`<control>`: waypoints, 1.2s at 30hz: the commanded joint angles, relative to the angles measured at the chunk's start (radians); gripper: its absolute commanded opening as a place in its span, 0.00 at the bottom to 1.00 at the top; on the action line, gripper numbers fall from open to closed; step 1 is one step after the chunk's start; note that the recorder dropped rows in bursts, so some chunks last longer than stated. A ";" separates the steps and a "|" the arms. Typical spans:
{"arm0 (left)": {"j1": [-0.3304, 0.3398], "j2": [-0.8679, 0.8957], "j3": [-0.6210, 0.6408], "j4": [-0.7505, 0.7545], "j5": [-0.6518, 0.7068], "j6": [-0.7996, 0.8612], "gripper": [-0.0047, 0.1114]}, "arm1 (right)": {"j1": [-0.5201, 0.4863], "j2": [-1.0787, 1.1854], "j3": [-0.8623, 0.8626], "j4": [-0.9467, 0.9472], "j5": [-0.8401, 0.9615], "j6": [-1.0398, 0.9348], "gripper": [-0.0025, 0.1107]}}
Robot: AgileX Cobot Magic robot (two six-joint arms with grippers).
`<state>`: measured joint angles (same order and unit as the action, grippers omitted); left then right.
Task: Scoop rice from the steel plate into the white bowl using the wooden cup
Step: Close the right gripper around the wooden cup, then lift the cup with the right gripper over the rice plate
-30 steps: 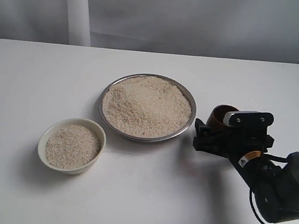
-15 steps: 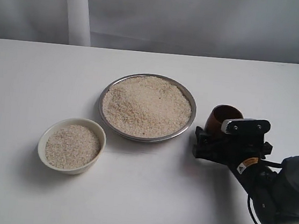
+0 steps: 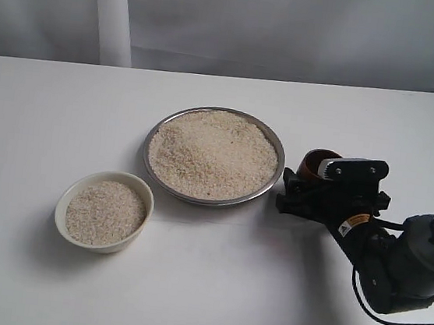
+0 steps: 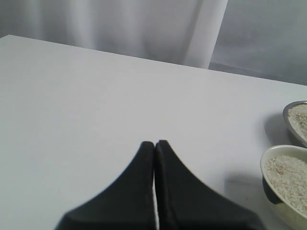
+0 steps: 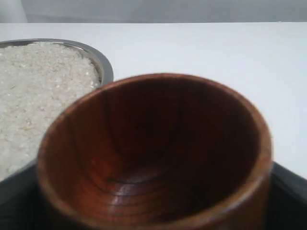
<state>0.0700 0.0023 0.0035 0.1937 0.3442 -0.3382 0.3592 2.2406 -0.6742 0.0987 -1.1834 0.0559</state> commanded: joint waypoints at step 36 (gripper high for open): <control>0.000 -0.002 -0.004 0.003 -0.007 -0.001 0.04 | 0.003 -0.625 -0.581 -0.104 1.765 -0.601 0.02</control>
<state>0.0700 0.0023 0.0035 0.1937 0.3442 -0.3382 0.3592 1.6220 -1.1955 -0.0333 0.4976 -0.5113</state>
